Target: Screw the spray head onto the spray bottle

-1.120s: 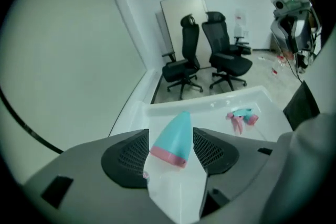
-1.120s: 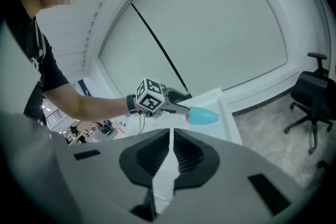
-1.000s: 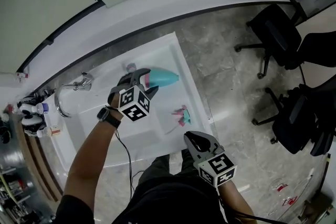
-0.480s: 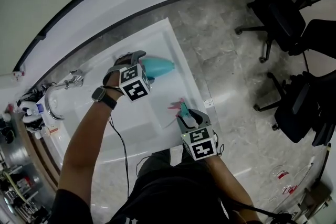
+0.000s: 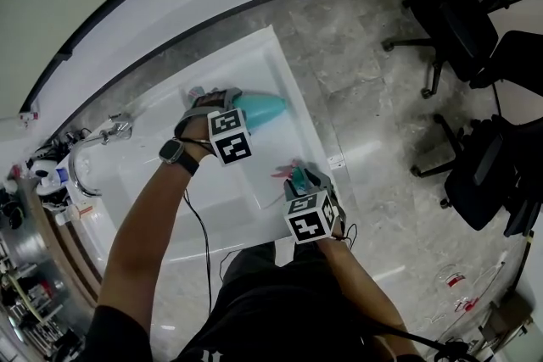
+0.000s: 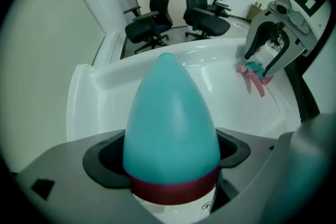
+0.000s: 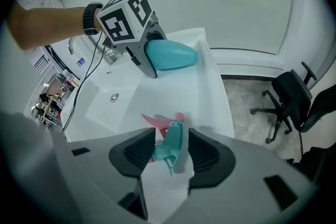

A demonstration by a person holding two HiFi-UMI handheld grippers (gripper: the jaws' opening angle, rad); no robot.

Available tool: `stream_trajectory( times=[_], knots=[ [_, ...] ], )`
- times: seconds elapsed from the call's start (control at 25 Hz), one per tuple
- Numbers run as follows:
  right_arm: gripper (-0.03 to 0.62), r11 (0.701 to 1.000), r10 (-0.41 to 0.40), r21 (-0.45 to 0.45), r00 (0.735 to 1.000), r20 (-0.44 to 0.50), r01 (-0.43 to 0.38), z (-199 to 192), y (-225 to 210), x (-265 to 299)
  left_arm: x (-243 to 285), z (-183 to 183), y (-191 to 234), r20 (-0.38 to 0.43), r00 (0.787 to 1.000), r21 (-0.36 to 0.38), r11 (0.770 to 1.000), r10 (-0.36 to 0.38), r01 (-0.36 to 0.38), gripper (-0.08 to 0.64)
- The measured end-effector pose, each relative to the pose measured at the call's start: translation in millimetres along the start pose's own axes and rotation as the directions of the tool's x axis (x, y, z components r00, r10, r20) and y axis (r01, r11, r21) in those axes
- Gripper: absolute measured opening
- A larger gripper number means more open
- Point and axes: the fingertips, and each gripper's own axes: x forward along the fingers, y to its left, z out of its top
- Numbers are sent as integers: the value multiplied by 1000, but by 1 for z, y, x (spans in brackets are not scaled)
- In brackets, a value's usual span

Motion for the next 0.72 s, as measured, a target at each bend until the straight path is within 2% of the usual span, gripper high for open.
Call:
stream_trajectory(
  times=[0.2, 0.36, 0.52, 0.72],
  knots=[
    [170, 999, -23, -33, 998, -59, 21, -2, 1, 11, 2, -4, 1, -5, 1000, -59, 998, -26, 26, 436],
    [169, 998, -17, -61, 996, -91, 12, -3, 6, 14, 4, -2, 0, -34, 999, -55, 998, -38, 36, 436],
    [157, 999, 9, -51, 995, -96, -14, -3, 7, 13, 4, -3, 2, -27, 999, -43, 998, -35, 34, 436],
    [153, 999, 25, -47, 998, -63, -28, 1, 8, 5, 0, -8, 3, 10, 1000, -81, 997, -10, 11, 437]
  ],
)
